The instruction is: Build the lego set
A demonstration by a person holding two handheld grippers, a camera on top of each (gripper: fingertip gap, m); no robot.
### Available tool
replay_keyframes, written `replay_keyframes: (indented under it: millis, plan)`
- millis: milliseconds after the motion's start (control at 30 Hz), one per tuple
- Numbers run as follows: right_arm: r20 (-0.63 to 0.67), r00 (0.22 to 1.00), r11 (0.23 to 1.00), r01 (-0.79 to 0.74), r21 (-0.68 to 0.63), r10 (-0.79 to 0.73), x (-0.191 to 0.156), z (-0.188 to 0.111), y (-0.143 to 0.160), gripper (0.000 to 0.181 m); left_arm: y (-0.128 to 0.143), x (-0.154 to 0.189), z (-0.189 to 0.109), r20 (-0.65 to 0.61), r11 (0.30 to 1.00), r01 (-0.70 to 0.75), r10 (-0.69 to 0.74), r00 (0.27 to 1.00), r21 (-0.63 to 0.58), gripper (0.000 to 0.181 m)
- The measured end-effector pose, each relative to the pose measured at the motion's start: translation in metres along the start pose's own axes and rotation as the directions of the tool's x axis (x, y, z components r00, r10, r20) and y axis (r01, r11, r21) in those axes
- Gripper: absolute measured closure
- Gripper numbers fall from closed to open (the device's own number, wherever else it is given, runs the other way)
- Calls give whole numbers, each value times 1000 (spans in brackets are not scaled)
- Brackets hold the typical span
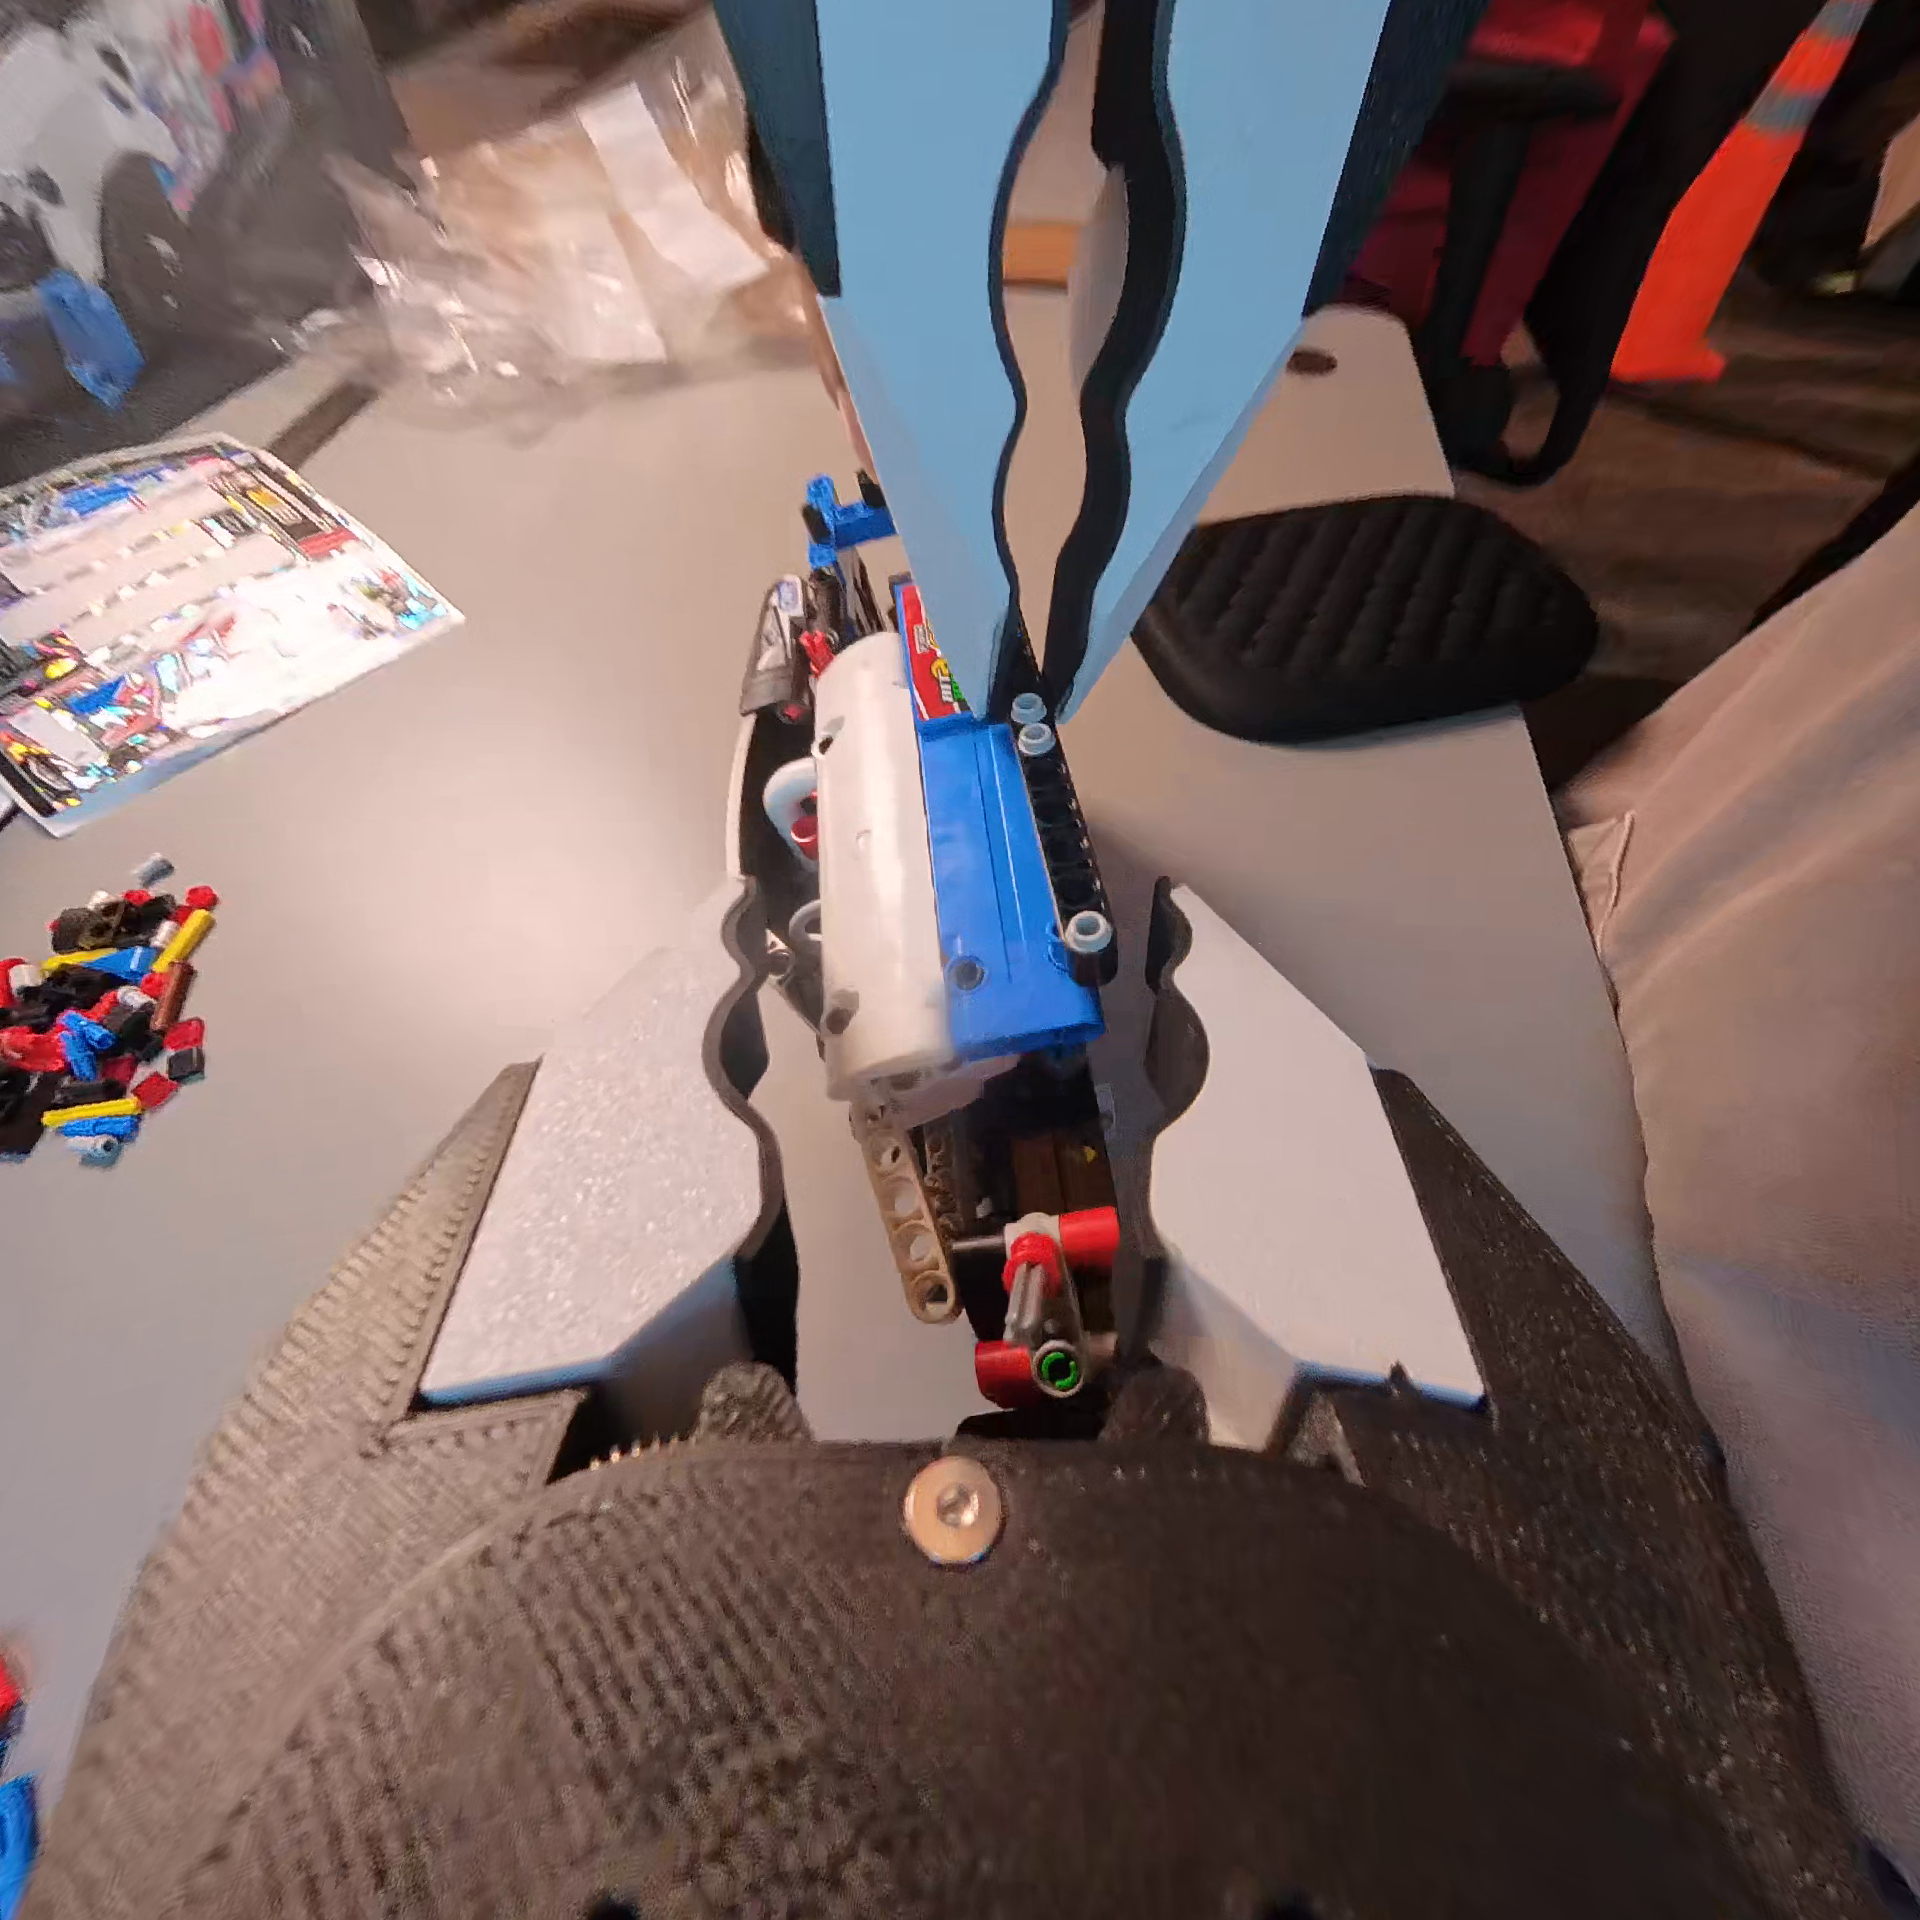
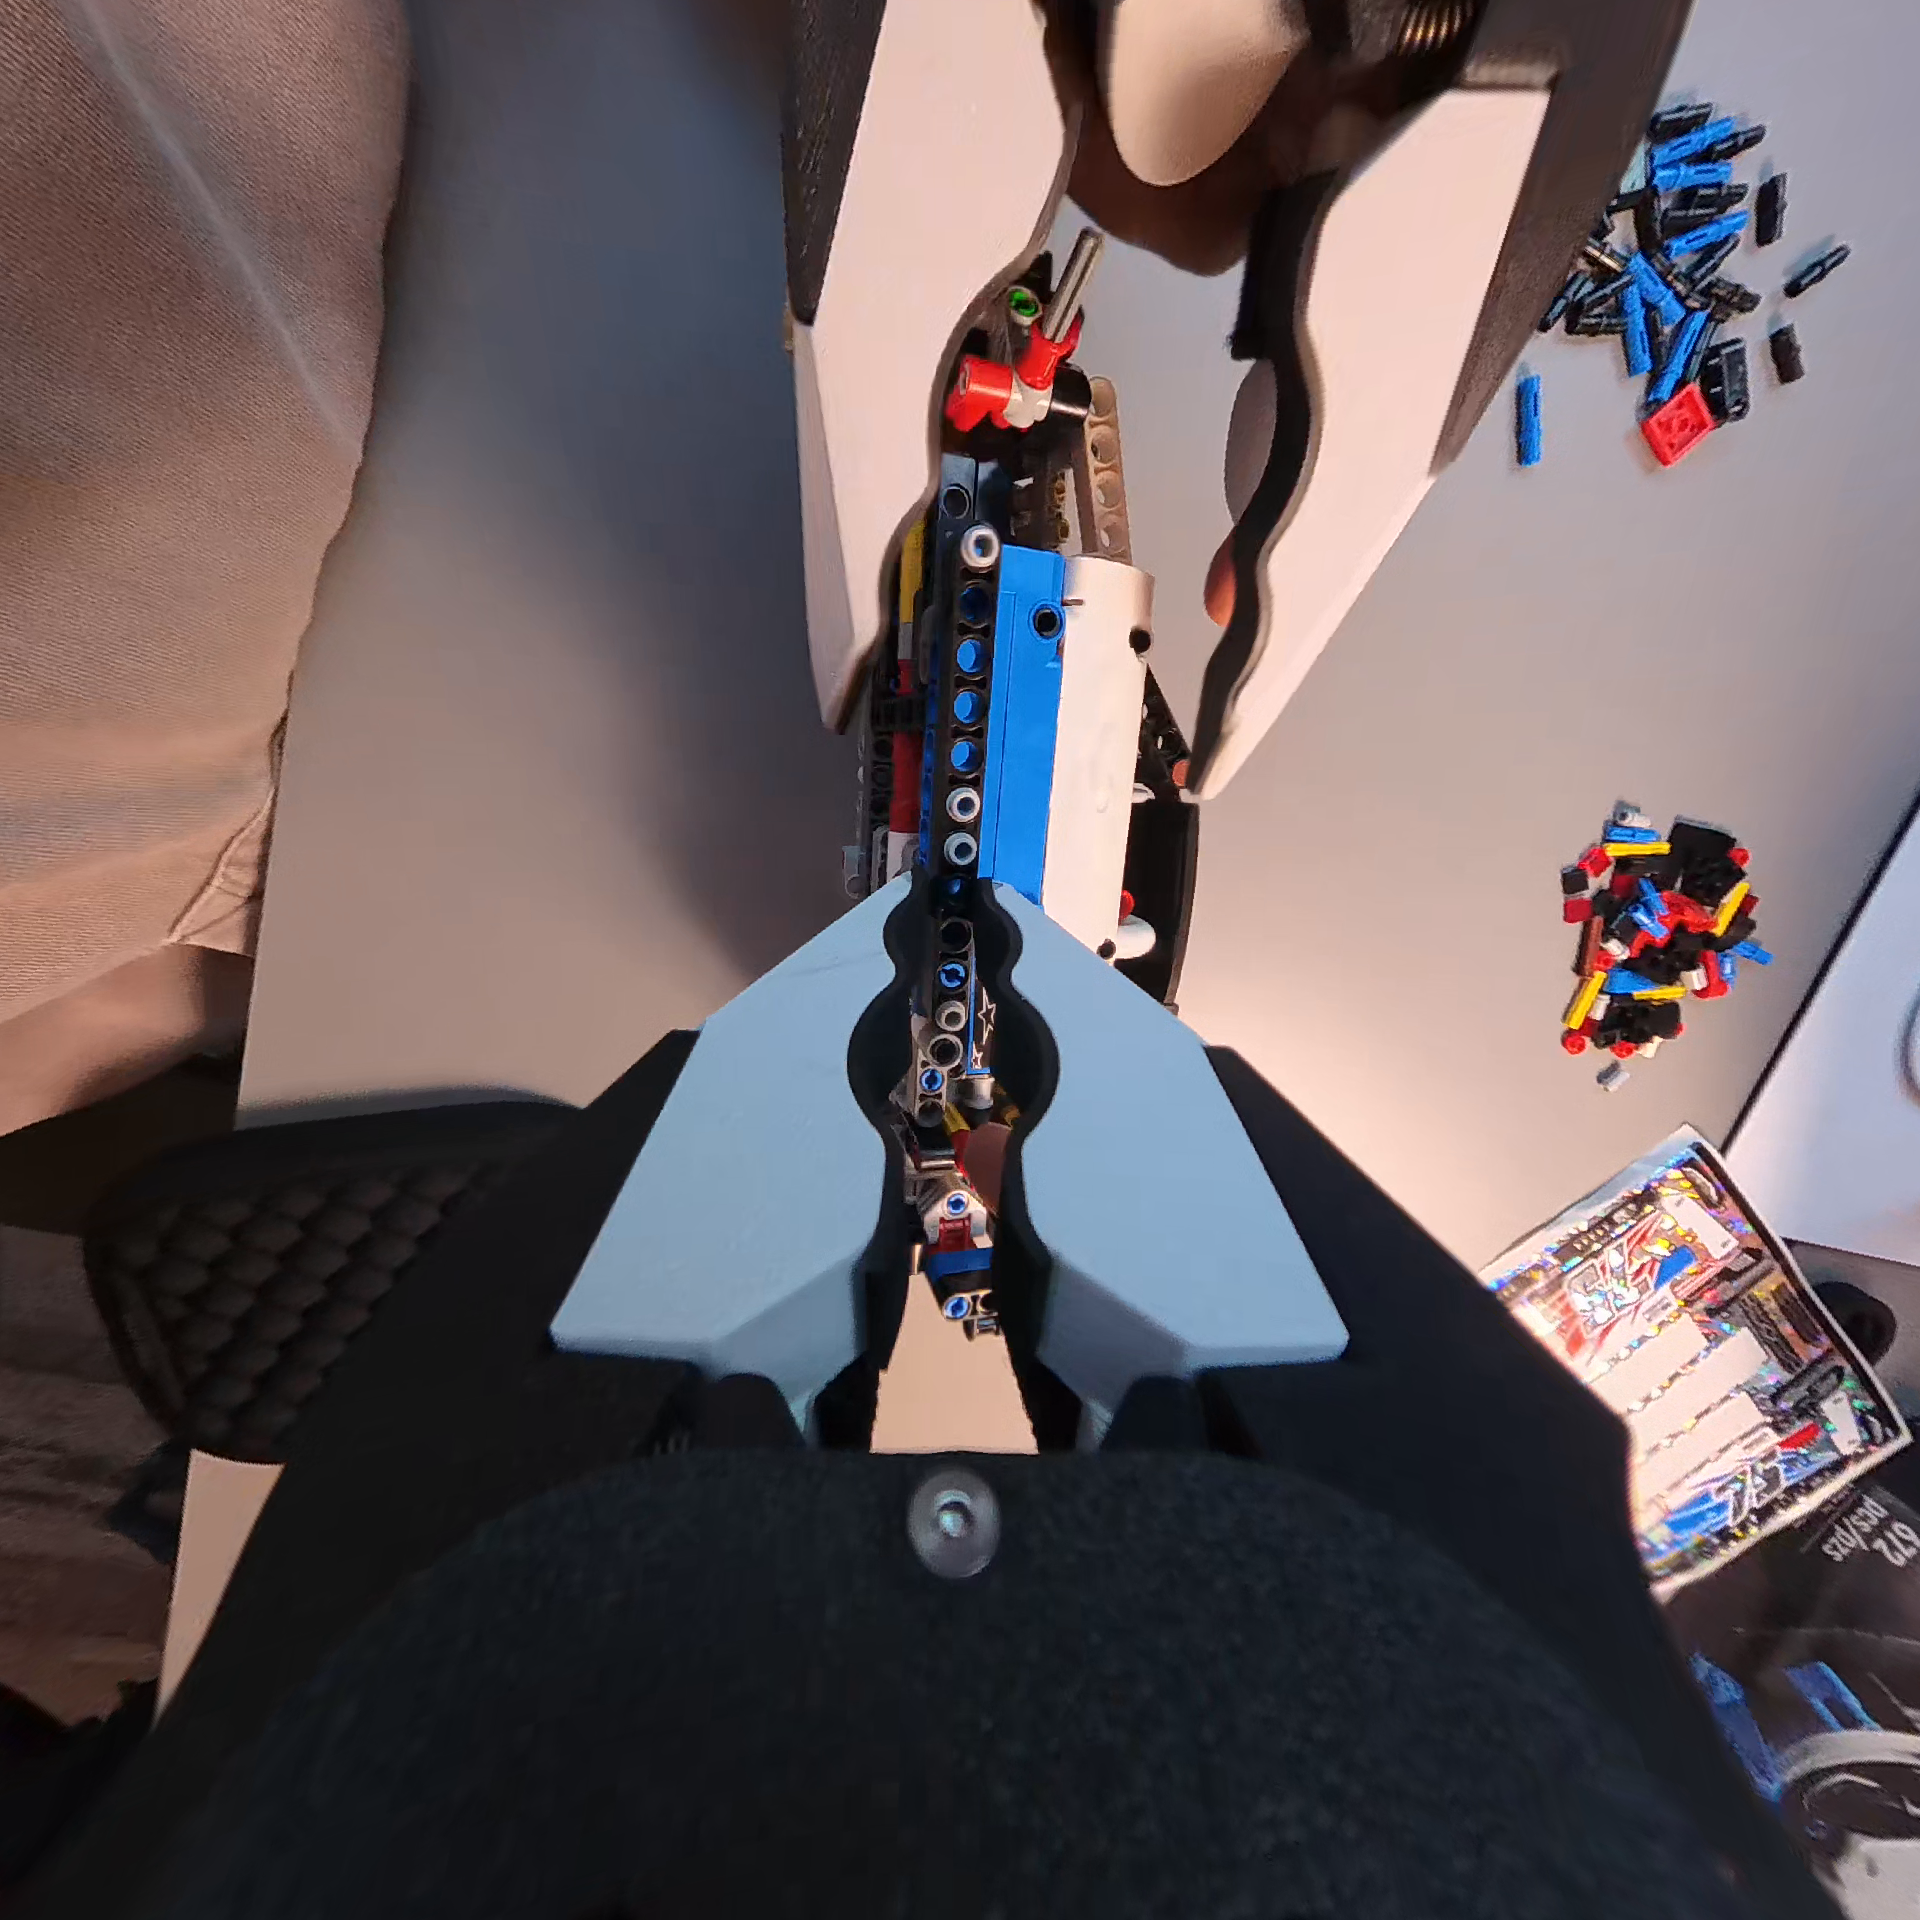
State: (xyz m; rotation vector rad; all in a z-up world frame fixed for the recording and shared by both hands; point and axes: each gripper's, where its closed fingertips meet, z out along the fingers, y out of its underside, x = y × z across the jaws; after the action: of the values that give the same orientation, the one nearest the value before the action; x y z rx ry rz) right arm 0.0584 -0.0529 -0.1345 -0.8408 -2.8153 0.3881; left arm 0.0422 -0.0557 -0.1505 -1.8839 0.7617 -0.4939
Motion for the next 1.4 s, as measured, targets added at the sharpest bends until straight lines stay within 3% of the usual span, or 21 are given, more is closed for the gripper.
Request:
replay_keyframes:
  millis: [33,433,700,933,1233,1333,1400]
  plan:
    - [-12,1000,1000,14,-4,-14,0,0,0,176,4,3,2,-5,998,-7,6,1000,-56,106]
    - [-95,992,997,81,19,-79,3,2,-3,176,17,2,19,-86,941,-13,-17,996,-339,123]
    - [141,990,999,-19,45,13,-12,-3,3,177,15,15,32,-140,927,-87,38,989,-365,130]
    - [393,910,979,-182,91,133,-29,-9,1,178,11,34,39,-207,944,-93,27,978,-316,130]
    - [541,825,964,-252,90,165,-35,-8,3,178,15,47,43,-297,946,-49,-51,953,-321,130]
    - [535,825,910,-347,226,181,-6,-29,-13,178,26,81,43,-438,931,-95,-74,896,-352,131]
    - [575,798,942,-307,132,180,-21,-21,-1,177,20,83,49,-437,947,-81,-67,897,-311,134]
